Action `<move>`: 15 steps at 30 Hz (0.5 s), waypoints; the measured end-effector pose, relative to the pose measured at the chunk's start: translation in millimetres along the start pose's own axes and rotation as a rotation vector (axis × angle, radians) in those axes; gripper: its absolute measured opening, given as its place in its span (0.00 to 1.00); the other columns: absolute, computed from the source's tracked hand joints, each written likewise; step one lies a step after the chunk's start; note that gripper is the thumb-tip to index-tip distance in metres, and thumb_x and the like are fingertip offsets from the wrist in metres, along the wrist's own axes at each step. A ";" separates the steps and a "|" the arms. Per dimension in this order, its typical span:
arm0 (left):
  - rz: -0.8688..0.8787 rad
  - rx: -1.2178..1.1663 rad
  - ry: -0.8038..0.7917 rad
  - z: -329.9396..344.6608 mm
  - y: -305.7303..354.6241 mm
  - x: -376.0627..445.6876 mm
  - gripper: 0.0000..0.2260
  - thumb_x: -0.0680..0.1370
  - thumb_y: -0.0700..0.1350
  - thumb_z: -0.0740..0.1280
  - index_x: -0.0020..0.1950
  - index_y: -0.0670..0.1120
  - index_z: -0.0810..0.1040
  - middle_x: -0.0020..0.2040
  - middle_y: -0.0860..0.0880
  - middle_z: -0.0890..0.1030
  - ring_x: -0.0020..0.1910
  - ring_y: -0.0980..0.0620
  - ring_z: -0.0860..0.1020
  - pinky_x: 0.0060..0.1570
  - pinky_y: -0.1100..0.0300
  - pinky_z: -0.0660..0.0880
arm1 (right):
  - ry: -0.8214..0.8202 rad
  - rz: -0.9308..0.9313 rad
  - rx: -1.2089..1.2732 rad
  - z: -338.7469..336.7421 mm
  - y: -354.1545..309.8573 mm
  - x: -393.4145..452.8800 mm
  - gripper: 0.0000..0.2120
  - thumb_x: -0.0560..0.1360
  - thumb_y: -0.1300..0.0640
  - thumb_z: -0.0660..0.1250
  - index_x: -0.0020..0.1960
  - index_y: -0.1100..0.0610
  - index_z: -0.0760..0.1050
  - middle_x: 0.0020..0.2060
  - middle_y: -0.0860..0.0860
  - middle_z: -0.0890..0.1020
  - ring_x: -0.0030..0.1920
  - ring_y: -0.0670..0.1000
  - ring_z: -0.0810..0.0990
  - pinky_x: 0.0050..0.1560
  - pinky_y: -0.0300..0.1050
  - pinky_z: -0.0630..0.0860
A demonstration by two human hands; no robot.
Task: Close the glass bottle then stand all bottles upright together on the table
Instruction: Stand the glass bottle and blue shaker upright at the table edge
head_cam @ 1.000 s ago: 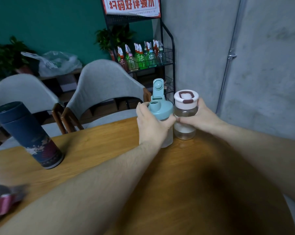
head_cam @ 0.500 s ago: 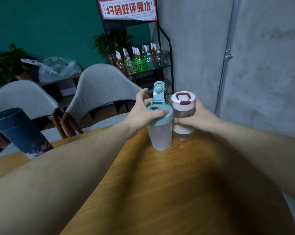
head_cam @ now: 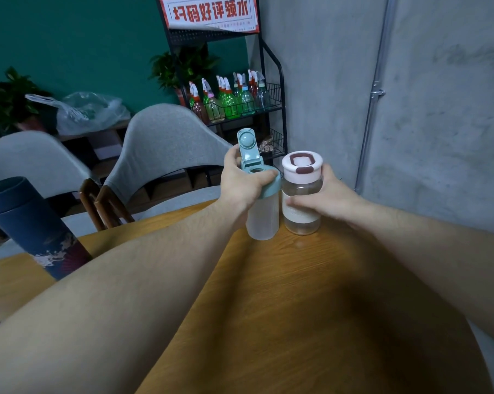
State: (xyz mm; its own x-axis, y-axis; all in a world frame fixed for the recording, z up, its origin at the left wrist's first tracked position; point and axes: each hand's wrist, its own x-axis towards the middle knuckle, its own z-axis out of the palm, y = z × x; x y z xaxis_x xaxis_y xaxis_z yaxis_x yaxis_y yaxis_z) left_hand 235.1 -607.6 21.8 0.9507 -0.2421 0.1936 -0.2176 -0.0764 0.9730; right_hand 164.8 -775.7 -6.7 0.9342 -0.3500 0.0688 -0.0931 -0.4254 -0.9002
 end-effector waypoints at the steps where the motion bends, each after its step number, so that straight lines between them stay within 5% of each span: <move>1: 0.002 0.003 0.015 1.2 0.0 -0.1 0.34 0.72 0.38 0.78 0.73 0.53 0.66 0.51 0.59 0.76 0.47 0.61 0.78 0.40 0.68 0.72 | -0.001 0.000 -0.001 0.1 -0.1 -0.1 0.37 0.66 0.50 0.81 0.67 0.45 0.62 0.53 0.43 0.79 0.54 0.45 0.79 0.45 0.37 0.73; 11: 0.072 0.099 0.025 0.4 -5.2 -1.8 0.23 0.69 0.44 0.82 0.54 0.50 0.71 0.56 0.49 0.78 0.48 0.57 0.78 0.37 0.71 0.75 | 0.019 0.019 -0.031 3.2 -1.6 -1.8 0.37 0.65 0.49 0.81 0.66 0.45 0.62 0.55 0.44 0.80 0.57 0.49 0.80 0.60 0.49 0.77; 15: 0.109 0.159 0.022 -0.8 -3.8 -4.4 0.27 0.66 0.47 0.83 0.58 0.51 0.72 0.64 0.47 0.75 0.59 0.52 0.77 0.49 0.65 0.78 | 0.017 0.031 -0.009 3.6 -4.4 -7.8 0.43 0.65 0.49 0.82 0.72 0.47 0.61 0.59 0.46 0.78 0.59 0.49 0.79 0.58 0.46 0.75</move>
State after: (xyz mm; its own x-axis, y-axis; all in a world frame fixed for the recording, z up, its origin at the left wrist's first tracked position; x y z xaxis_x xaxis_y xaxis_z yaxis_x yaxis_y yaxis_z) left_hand 231.9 -605.5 17.4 0.9239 -0.2366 0.3009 -0.3498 -0.2029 0.9146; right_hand 159.2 -768.0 -4.8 0.9250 -0.3769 0.0484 -0.1249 -0.4219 -0.8980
